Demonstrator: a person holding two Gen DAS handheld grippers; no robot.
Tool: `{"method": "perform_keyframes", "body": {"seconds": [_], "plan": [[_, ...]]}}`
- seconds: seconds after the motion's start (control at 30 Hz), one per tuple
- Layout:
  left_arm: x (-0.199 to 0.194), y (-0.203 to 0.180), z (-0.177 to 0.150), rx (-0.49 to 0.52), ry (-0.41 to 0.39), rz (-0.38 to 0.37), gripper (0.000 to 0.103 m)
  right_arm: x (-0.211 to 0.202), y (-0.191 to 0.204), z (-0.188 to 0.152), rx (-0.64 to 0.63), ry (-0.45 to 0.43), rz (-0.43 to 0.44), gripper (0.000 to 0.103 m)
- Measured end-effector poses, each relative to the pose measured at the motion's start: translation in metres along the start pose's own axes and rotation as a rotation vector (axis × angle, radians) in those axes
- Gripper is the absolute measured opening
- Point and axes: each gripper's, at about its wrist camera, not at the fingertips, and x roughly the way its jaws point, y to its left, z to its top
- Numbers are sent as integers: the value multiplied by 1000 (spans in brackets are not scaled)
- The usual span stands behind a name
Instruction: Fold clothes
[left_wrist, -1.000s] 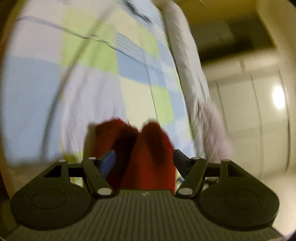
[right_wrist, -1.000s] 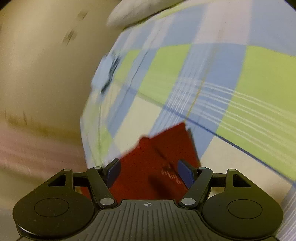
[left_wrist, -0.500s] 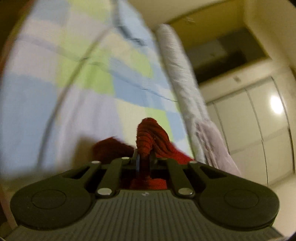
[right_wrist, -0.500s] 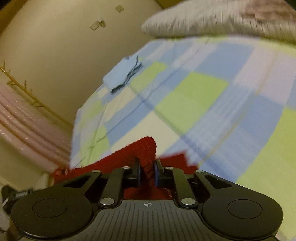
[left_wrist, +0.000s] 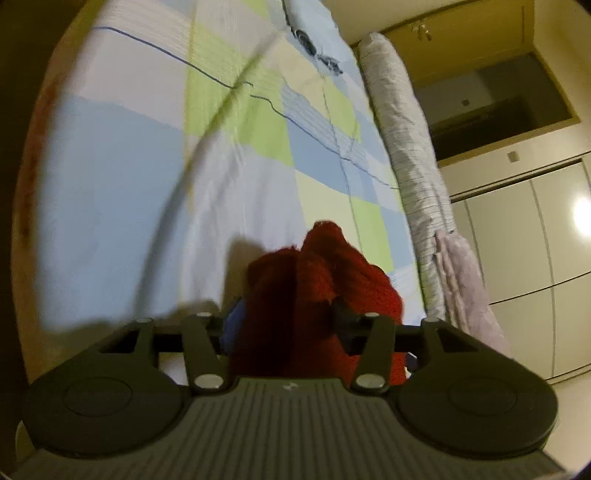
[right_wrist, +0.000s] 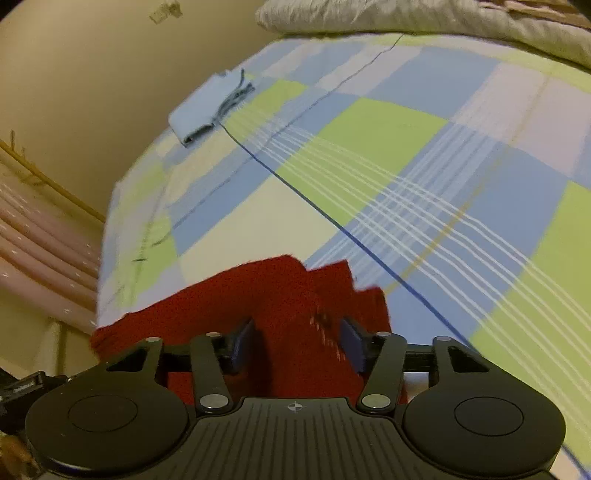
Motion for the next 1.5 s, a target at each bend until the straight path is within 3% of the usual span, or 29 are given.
{"method": "perform_keyframes", "body": {"seconds": [0.07,0.2,0.33,0.43,0.5,0.53,0.57,0.63,0.67,0.7,0.77,0.8,0.9,0.93,0.97,1.03,1.07,1.1,1.17,1.2,1.37,1.5], "plan": [[-19,-1,-11,36,6,-18,47,-26,-5,-13,43,-15,29,59],[-44,-15,-40,241,57,-37,55,-60,-14,-48,111,13,80,61],[-31,-35,-56,494,108,-44,56,-58,-17,-72,148,54,103,61],[-21,-49,-67,676,145,-50,52,-46,-16,-71,187,56,143,61],[-13,-52,-67,758,171,-70,22,-37,-15,-70,212,57,169,60],[-12,-53,-66,773,172,-88,21,-34,-14,-68,210,56,176,34],[-15,-53,-66,774,153,-95,16,-32,-11,-66,197,54,178,13],[-27,-54,-66,761,100,-104,13,-32,-5,-62,176,31,170,12],[-34,-45,-66,677,56,-110,10,-34,-3,-59,167,11,159,11],[-42,-30,-66,539,1,-117,0,-36,-1,-57,161,-10,143,11],[-58,-1,-65,263,-107,-128,0,-35,0,-55,164,-33,114,11],[-61,10,-68,185,-127,-115,0,-31,0,-55,167,-30,90,11],[-62,31,-86,74,-123,-40,0,-19,-1,-59,160,-6,63,11],[-60,28,-88,89,-99,-42,0,-21,0,-59,158,-2,64,12],[-59,16,-87,157,-71,-54,2,-22,0,-58,156,2,65,23],[-60,-9,-83,308,-45,-66,16,-26,1,-58,152,10,67,35],[-62,-19,-79,373,-48,-67,32,-27,1,-58,150,14,67,37],[-63,-30,-76,437,-51,-67,41,-29,2,-57,148,17,68,38],[-60,-40,-65,482,-33,-78,43,-33,0,-58,156,21,68,39],[-58,-45,-59,493,-21,-84,49,-36,-1,-59,160,19,64,39],[-30,-43,-23,338,12,-110,53,-47,-7,-56,183,-31,52,53],[0,-37,-1,244,7,-85,51,-40,-19,-38,223,-66,64,54]]}}
